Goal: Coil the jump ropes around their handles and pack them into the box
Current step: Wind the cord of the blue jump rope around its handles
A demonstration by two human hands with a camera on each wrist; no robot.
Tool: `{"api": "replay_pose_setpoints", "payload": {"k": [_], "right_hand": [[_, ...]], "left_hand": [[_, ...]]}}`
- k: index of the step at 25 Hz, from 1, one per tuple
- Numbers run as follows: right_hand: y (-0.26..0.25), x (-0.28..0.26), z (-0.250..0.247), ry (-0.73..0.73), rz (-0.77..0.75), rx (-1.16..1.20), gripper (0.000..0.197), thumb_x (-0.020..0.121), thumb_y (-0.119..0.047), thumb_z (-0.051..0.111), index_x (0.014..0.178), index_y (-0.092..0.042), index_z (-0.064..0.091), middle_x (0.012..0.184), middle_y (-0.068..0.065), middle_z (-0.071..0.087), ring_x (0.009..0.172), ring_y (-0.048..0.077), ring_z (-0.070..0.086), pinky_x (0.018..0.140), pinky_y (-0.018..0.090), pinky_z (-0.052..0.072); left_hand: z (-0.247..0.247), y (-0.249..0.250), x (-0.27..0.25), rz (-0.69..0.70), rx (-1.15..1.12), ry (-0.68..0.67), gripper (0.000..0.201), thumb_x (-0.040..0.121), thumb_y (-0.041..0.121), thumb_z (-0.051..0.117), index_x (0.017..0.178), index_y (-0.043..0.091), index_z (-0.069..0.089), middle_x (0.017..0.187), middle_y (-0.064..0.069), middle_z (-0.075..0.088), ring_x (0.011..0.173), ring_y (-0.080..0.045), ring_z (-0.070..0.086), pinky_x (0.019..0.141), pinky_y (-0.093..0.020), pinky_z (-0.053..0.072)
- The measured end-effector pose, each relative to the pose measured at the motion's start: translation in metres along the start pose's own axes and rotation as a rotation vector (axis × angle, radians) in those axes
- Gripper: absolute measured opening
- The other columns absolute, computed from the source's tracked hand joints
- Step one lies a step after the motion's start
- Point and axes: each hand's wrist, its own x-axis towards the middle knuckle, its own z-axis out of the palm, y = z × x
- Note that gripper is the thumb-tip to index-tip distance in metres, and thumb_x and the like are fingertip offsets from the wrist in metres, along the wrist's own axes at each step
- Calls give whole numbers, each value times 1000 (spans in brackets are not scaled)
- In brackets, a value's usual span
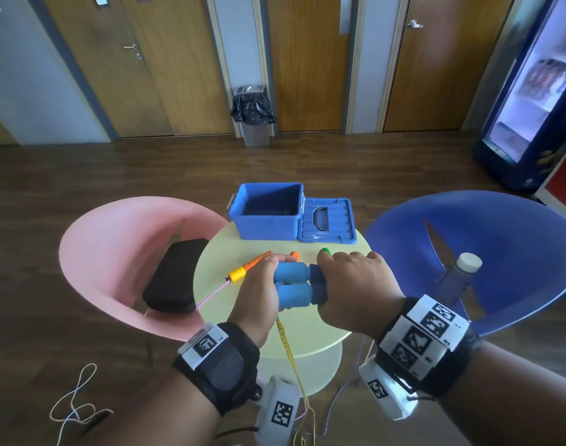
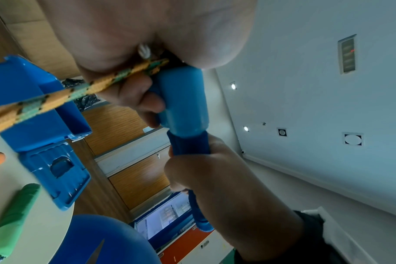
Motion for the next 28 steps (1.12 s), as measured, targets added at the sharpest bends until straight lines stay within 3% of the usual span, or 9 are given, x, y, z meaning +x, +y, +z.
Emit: {"api": "replay_pose_setpoints", "payload": {"k": [3,5,8,12,15,18,21,24,28], "right_hand": [[9,-2,-1,-85,158,203,23,74,-34,53,94,-24,49,74,-7,53,66,22,51,61,29,35],[19,-1,-3,-170,360,672,22,67,-28,59,85,-16,52,69,-5,54,57,20,48,52,26,34],[27,-8,-3,-251,520,1409,24,53,-15,53,75,-12,44,59,5,36,44,18,31,48,21,26],[18,-17,0,-388,433,2033,51,52,-12,49,103,-10,58,64,5,40,53,20,37,55,26,34],[22,-16,-6,-518,286,2336,65,54,-17,49,119,-19,48,68,4,37,57,20,36,61,30,39],[28,-18,-8,-667,125,2449,70,62,-19,43,132,-18,44,70,3,39,59,19,40,66,34,40],[30,-18,-6,-731,48,2467,72,63,-19,44,134,-16,44,70,3,42,59,19,42,69,36,40],[27,-15,-8,-692,117,2403,60,57,-18,46,117,-13,50,69,4,41,57,19,41,66,34,41],[29,-9,-10,-575,282,2188,39,53,-14,48,91,-14,56,69,5,42,56,20,41,62,30,38]], "left_hand": [[1,-1,3,-23,-108,-71,38,99,45,37,109,26,68,78,-6,63,55,-20,48,49,-26,33],[-1,-4,7,4,-119,-73,43,104,45,34,102,15,65,60,-3,50,50,-17,35,48,-25,23],[1,-6,8,91,17,-125,37,99,42,47,79,18,66,58,-6,33,53,-19,28,49,-27,21],[13,-1,8,67,40,-264,39,104,32,45,74,11,59,52,3,27,47,-15,24,47,-25,19],[18,2,6,-21,66,-345,45,103,37,45,64,15,46,57,-1,20,49,-15,17,46,-25,16],[14,4,7,-135,-12,-421,39,100,41,48,67,22,38,74,-13,11,58,-20,10,45,-24,13],[11,7,9,-161,3,-513,41,93,47,52,66,19,39,72,-13,10,55,-18,11,45,-23,15],[11,4,9,-157,30,-514,39,92,47,55,80,10,54,69,-10,13,51,-14,16,44,-22,17],[6,-1,12,-58,116,-456,34,86,44,52,58,24,51,55,3,25,47,-12,22,47,-23,18]]}}
